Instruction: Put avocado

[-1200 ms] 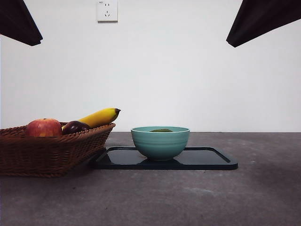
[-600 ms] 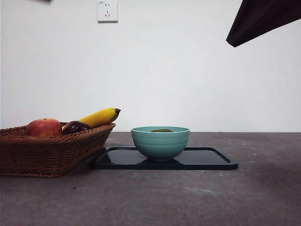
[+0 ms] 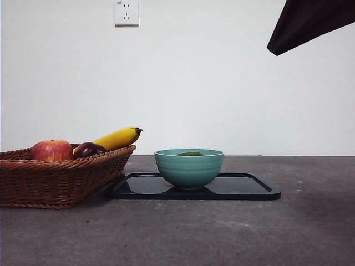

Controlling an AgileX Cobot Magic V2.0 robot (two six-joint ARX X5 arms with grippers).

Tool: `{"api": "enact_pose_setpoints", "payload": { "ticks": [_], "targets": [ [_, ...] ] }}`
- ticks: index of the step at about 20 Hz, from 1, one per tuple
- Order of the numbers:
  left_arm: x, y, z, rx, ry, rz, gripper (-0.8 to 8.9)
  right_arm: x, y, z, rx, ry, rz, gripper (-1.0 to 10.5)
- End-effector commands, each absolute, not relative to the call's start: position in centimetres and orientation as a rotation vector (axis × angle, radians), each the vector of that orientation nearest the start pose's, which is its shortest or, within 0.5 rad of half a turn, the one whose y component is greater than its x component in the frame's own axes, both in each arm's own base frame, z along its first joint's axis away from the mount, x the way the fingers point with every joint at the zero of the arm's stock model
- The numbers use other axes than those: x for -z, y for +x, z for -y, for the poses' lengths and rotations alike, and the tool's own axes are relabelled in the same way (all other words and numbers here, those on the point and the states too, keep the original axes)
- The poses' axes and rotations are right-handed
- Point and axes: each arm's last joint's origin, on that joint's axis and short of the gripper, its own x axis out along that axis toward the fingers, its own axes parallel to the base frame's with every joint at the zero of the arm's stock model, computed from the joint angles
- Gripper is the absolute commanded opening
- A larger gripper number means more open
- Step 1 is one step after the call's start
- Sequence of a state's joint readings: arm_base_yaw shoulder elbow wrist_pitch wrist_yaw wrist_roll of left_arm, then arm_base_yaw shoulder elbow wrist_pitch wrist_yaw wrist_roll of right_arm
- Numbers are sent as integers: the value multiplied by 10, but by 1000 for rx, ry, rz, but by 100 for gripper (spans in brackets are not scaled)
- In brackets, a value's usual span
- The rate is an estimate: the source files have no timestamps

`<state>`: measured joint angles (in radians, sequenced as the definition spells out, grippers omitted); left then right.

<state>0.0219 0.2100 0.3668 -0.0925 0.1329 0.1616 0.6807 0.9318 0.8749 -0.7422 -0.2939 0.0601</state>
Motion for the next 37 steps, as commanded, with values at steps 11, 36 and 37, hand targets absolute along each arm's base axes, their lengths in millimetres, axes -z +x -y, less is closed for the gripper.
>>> {"api": "enact_pose_setpoints", "payload": {
  "ticks": [11,36,37],
  "targets": [
    [-169,95,0,73,55,-55,8,-296,133,-121,-903,-99,-834,9],
    [-149,96,0,73,47,-174,7,-296,133,-121,-903,-99,-834,9],
    [-149,96,0,73,48,-174,7,-296,133,-121,-903,-99,-834,9]
  ]
}}
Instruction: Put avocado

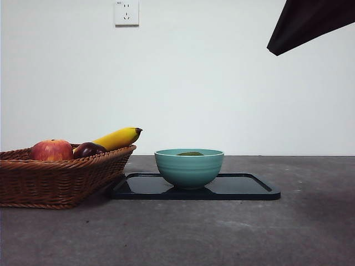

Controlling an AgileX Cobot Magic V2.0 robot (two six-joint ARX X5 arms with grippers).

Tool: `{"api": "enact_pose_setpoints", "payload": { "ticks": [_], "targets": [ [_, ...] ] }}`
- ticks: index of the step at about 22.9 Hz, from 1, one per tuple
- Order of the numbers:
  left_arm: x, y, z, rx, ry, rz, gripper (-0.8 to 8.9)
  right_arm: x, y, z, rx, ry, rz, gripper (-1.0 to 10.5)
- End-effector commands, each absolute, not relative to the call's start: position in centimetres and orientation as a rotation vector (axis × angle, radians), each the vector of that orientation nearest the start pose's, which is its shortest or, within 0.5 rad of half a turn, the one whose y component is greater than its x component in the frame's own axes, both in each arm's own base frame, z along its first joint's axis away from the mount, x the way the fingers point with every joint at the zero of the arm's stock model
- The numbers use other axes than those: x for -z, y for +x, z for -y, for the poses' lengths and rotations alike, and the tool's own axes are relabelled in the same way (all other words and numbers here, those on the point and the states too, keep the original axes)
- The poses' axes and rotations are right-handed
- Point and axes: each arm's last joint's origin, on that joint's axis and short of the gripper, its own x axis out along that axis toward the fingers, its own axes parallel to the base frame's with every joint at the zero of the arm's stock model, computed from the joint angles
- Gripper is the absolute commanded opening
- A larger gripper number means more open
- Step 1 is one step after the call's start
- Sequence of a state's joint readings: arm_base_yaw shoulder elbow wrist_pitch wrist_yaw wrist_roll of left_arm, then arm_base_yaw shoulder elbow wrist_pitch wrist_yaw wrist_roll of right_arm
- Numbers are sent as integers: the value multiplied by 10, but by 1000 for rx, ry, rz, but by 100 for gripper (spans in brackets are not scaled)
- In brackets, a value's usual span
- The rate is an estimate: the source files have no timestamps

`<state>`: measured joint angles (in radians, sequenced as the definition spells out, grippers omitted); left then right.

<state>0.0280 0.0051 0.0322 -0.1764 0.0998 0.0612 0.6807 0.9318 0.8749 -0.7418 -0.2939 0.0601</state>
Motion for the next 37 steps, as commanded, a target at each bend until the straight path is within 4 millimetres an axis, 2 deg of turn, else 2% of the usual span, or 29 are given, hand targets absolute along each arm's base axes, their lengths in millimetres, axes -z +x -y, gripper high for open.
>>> {"api": "enact_pose_setpoints", "payload": {
  "ticks": [1,5,7,9,12,15,18,24,30,37],
  "targets": [
    [-149,96,0,73,48,-175,7,-296,133,-121,-901,-103,-832,9],
    [-149,96,0,73,48,-174,7,-308,131,-99,-823,-126,-701,9],
    [-149,96,0,73,48,-174,7,-320,132,-77,-724,-63,-543,9],
    [-149,96,0,73,48,-174,7,-324,126,-54,-601,-22,-408,9],
    [-149,96,0,73,48,-175,7,-311,112,-25,-415,1,-229,9],
    [-149,96,0,73,48,-175,7,-282,100,-10,-253,0,-89,9],
    [-149,96,0,73,48,-174,7,-249,92,-4,-167,-5,-14,9],
    [-149,96,0,73,48,-174,7,-214,91,-2,-125,21,9,9],
    [-149,96,0,73,48,-175,7,-187,95,-1,-105,71,2,9],
    [-149,96,0,73,48,-175,7,-168,97,-1,-101,73,-15,9]
  ]
}}
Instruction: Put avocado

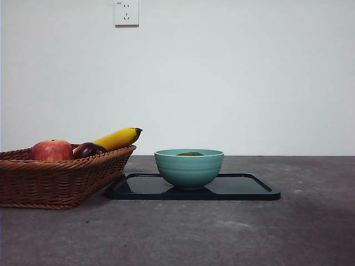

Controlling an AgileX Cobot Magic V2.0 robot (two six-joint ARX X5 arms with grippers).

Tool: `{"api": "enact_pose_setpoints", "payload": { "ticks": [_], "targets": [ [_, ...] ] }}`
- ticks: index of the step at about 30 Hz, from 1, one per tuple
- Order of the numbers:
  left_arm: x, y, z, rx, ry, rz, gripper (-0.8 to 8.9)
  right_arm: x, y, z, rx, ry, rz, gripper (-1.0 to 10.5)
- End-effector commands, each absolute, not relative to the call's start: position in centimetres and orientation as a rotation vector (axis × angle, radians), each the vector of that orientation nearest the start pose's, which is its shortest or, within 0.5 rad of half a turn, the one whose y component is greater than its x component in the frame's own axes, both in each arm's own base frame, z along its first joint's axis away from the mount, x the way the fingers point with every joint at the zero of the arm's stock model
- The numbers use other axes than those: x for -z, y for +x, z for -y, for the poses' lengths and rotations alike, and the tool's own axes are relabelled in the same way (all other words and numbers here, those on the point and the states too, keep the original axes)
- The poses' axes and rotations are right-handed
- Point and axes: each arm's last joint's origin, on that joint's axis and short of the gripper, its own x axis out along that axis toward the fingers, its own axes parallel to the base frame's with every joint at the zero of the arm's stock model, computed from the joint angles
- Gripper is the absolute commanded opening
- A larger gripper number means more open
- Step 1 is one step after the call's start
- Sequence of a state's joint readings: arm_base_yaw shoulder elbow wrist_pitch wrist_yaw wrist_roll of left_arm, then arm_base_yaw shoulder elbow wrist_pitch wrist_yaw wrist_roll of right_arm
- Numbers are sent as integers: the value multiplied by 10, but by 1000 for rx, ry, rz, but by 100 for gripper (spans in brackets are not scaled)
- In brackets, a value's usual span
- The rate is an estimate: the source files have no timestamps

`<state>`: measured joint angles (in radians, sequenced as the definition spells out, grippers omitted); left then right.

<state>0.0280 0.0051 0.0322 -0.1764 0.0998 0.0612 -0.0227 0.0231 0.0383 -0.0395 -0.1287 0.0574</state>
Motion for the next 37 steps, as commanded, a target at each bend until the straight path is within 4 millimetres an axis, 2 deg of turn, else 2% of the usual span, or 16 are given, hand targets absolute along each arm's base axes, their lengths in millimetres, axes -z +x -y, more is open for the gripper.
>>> {"api": "enact_pose_setpoints", "payload": {
  "ticks": [1,8,14,37],
  "targets": [
    [-149,96,0,73,48,-175,7,-166,97,-1,-102,75,-18,9],
    [-149,96,0,73,48,-175,7,-161,97,-1,-101,79,-61,9],
    [-149,96,0,73,48,-175,7,-150,96,-1,-69,85,-175,9],
    [-149,96,0,73,48,-175,7,-152,96,-1,-76,88,-153,9]
  ]
}}
